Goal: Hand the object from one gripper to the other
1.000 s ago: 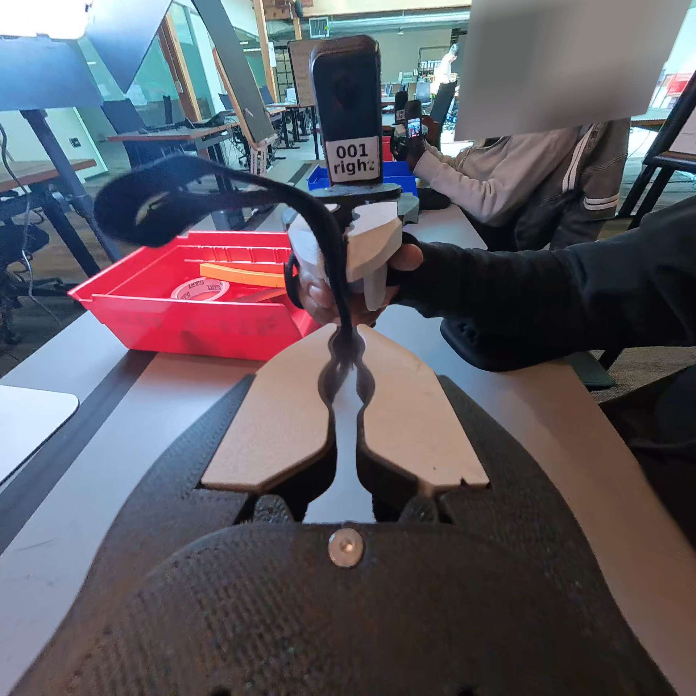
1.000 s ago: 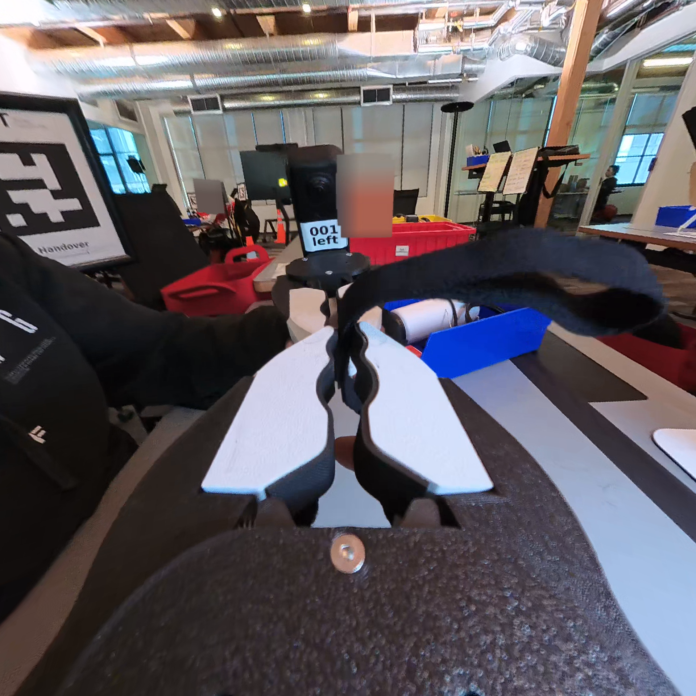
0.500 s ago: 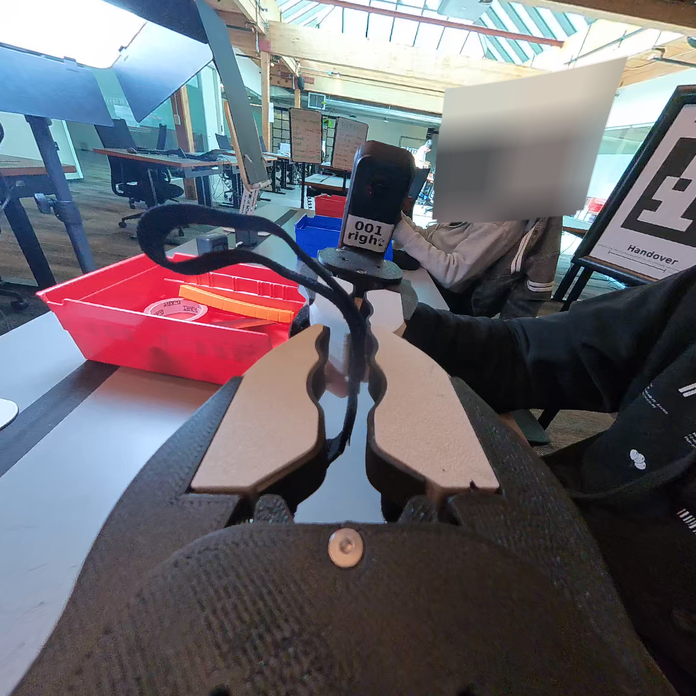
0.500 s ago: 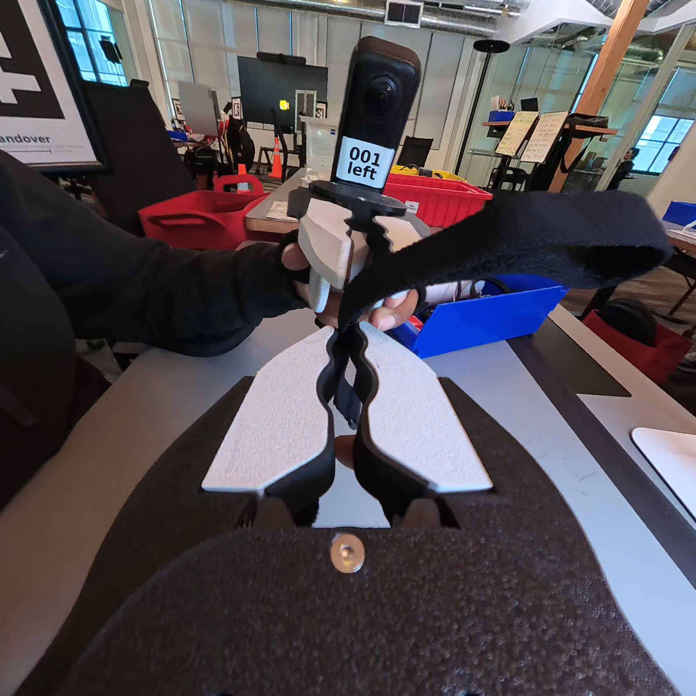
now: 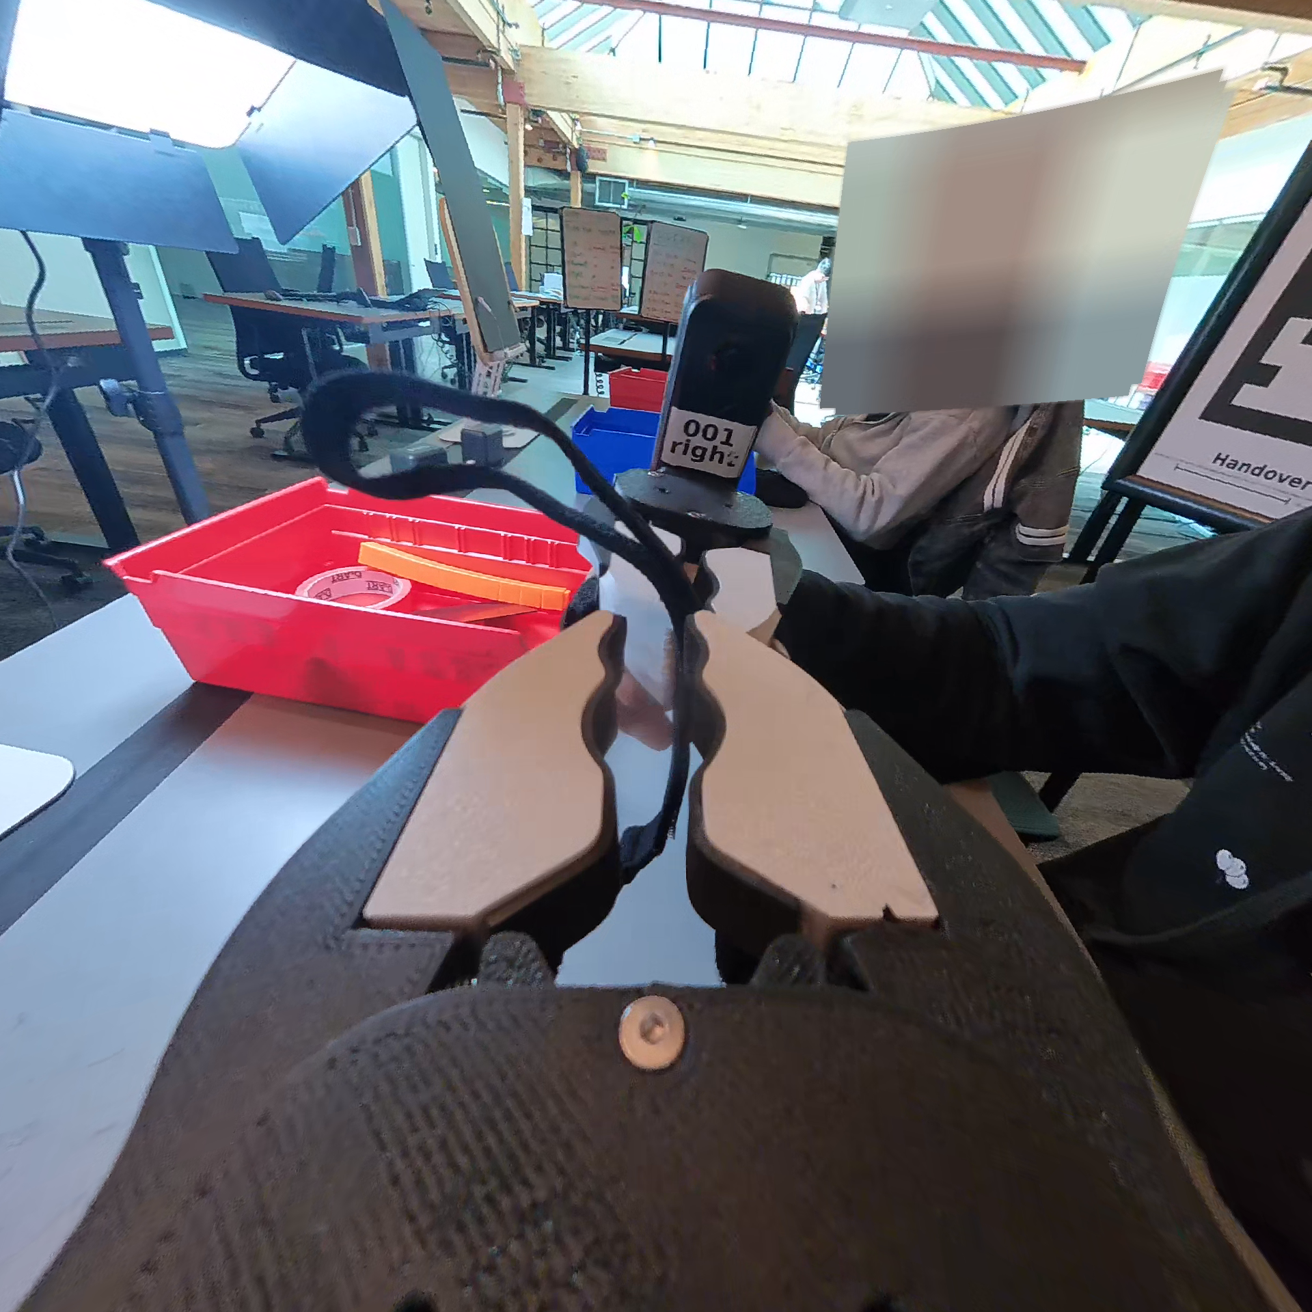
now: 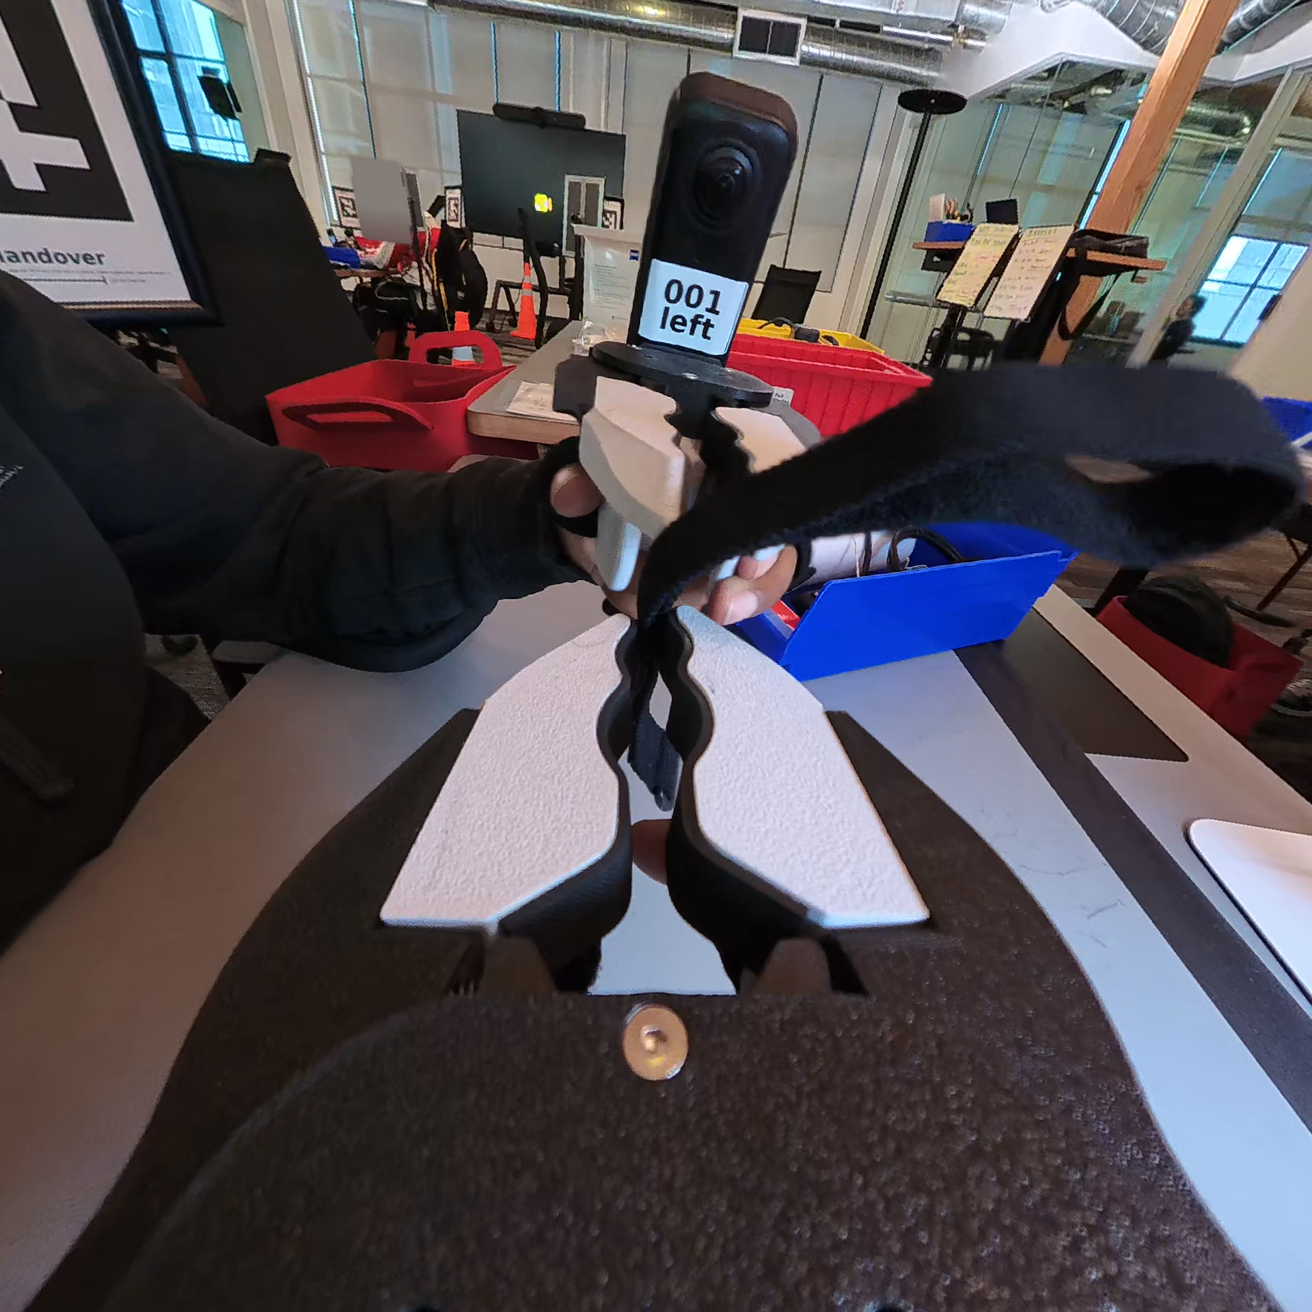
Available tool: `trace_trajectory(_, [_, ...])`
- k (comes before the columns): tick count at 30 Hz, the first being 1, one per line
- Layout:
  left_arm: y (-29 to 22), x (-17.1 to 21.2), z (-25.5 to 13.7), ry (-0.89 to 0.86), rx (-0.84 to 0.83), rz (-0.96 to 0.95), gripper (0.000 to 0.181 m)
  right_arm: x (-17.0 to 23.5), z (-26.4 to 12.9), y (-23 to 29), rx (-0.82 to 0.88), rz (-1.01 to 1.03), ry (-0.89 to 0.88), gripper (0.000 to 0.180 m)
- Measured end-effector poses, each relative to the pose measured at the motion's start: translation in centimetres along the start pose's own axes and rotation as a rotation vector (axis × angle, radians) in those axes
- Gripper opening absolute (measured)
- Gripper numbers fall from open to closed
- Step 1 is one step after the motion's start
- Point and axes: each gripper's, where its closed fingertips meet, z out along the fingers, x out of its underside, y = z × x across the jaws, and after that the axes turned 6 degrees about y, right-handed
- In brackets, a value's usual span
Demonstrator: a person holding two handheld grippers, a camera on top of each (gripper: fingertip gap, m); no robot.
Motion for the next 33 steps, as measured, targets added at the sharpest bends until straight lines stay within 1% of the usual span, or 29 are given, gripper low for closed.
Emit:
trace_trajectory(7, [0.3,0.6,0.1,0.047,-0.035,0.03,0.017,0.3,0.3,0.5,-0.008,-0.046,0.022,0.005])
trace_trajectory(12, [-0.8,0.9,0.3,0.059,0.073,-0.043,0.021,0.6,0.5,0.5,0.026,-0.105,0.055,0.005])
trace_trajectory(15, [-1.0,1.4,0.5,0.081,0.091,-0.047,0.024,0.9,0.6,0.3,0.044,-0.121,0.08,0.005])
trace_trajectory(19, [-1.0,1.6,0.8,0.098,0.056,0.011,0.021,1.2,0.9,0.6,0.034,-0.131,0.101,0.005])
trace_trajectory(22, [-0.9,1.8,0.9,0.12,0.022,0.07,0.014,1.5,1.1,0.5,0.048,-0.147,0.125,0.005])
trace_trajectory(23, [-0.9,1.8,1.0,0.124,0.006,0.096,0.009,1.6,1.1,0.3,0.061,-0.147,0.133,0.005])
trace_trajectory(24, [-0.8,1.7,1.0,0.129,-0.016,0.12,0.004,1.7,1.0,0.0,0.076,-0.142,0.139,0.006])
trace_trajectory(26, [-0.5,1.6,1.0,0.147,-0.066,0.161,0.002,1.8,0.9,-0.2,0.082,-0.13,0.148,0.011])
trace_trajectory(29, [-0.2,1.4,0.8,0.168,-0.125,0.235,0.002,1.7,0.3,-0.2,0.064,-0.105,0.152,0.024])
trace_trajectory(31, [-0.1,1.0,0.4,0.166,-0.163,0.289,0.002,1.2,-0.6,-0.2,0.03,-0.058,0.126,0.032])
trace_trajectory(33, [-0.5,0.3,0.1,0.146,-0.167,0.327,0.002,0.3,-1.9,-0.4,0.018,-0.021,0.072,0.035])
